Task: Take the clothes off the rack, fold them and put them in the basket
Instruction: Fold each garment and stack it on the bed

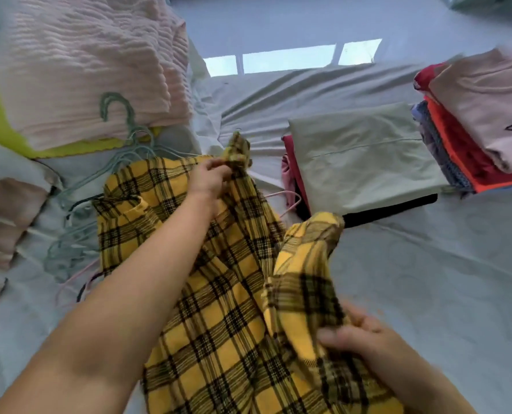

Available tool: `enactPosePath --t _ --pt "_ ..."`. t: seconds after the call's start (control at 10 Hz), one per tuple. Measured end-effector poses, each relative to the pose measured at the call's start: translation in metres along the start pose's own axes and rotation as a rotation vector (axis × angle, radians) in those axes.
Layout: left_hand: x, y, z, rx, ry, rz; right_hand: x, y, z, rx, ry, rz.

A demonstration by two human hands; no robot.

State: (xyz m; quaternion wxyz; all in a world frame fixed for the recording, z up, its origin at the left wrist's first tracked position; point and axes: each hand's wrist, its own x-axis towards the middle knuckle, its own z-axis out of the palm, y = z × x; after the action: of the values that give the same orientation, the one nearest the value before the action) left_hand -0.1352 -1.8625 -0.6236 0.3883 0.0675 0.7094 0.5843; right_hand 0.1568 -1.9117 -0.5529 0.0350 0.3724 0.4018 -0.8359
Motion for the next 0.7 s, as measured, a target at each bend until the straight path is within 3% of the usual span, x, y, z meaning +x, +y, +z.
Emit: enactPosePath --t 0.1,0.2,0.3,0.4,0.5,0.6,0.7 --pt "-0.026 -0.006 -0.082 -0.221 0.174 -0.094 -0.004 -0.001 0.037 -0.142 -0.372 -0.055" --pt "-0.052 -0.034 -0.153 -0.163 0.370 -0.218 0.092 0.113 0.227 -0.148 -0.213 0.109" --pt "-0.073 -0.074 -0.199 0.052 0.469 -0.232 0.025 0.155 0.103 -0.306 -0.239 0.080" --pt "-0.100 -0.089 -0.208 0.454 0.492 -0.030 -0.005 0.231 -0.015 -0.435 -0.410 0.008" --pt "-0.140 -0.113 -0.206 0.590 0.144 -0.214 0.035 0.166 0.081 -0.540 -0.376 0.015" --pt "-0.173 -0.156 -0.219 0.926 0.079 -0.407 0.049 0.145 0.120 -0.783 -0.299 -0.020" --pt "-0.196 -0.185 -0.240 0.295 0.230 -0.766 0.041 0.141 0.138 -1.008 -0.350 -0.054"
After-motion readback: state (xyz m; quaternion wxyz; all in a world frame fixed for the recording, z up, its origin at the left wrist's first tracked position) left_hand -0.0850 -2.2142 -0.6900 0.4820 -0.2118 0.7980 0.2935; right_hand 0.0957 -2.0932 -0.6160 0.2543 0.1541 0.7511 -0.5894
